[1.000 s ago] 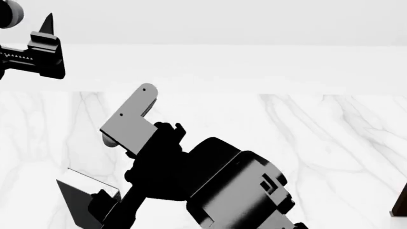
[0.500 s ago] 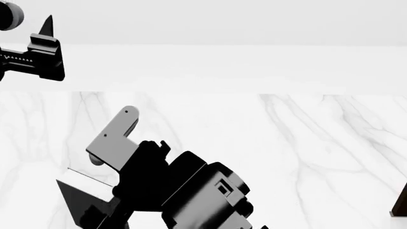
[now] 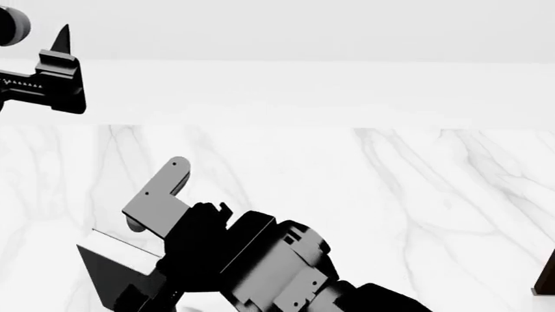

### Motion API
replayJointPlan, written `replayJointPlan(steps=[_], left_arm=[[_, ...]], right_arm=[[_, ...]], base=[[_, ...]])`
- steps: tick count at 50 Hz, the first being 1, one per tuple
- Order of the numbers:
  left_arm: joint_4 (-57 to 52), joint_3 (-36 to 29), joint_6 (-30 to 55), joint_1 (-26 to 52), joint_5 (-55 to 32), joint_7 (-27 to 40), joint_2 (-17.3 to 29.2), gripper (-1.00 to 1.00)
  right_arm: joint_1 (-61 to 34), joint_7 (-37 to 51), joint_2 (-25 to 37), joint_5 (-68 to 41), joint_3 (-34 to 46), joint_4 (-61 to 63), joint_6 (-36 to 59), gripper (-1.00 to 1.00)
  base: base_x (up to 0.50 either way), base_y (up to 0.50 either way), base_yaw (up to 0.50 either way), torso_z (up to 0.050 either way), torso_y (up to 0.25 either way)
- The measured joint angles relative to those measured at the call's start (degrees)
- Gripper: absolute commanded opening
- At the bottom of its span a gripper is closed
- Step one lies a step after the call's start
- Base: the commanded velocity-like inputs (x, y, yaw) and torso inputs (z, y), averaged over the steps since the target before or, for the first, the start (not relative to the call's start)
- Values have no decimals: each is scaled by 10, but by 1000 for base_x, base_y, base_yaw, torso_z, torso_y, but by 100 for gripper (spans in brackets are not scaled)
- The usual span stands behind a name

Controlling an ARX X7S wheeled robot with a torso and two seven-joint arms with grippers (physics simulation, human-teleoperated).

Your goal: Pick up the book on the left and place it on top of the shelf.

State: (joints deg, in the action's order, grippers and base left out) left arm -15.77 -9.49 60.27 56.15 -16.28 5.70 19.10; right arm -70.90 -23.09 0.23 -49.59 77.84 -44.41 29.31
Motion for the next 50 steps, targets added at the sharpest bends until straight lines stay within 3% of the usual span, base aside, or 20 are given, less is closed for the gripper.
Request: replayJointPlan(steps=[12,29,30,50], left_arm=[[-2,1,1,-3,-2,2,2,100],[-1,1,-3,-8,-5,3,5,100],[-1,1,-3,-8,-5,3,5,100],[2,0,-8,-14,-7,5,8,100]], right_arm=[[-17,15,-1,-69,71,-31,-35,100],[-19,18,-2,-93,98,-38,-50,100],[-19,18,-2,-94,98,-38,-51,-100],[-19,27,0,-114,107,-39,-65,-100]], base=[[0,0,0,0,0],[0,0,0,0,0],[0,0,0,0,0],[0,0,0,0,0]])
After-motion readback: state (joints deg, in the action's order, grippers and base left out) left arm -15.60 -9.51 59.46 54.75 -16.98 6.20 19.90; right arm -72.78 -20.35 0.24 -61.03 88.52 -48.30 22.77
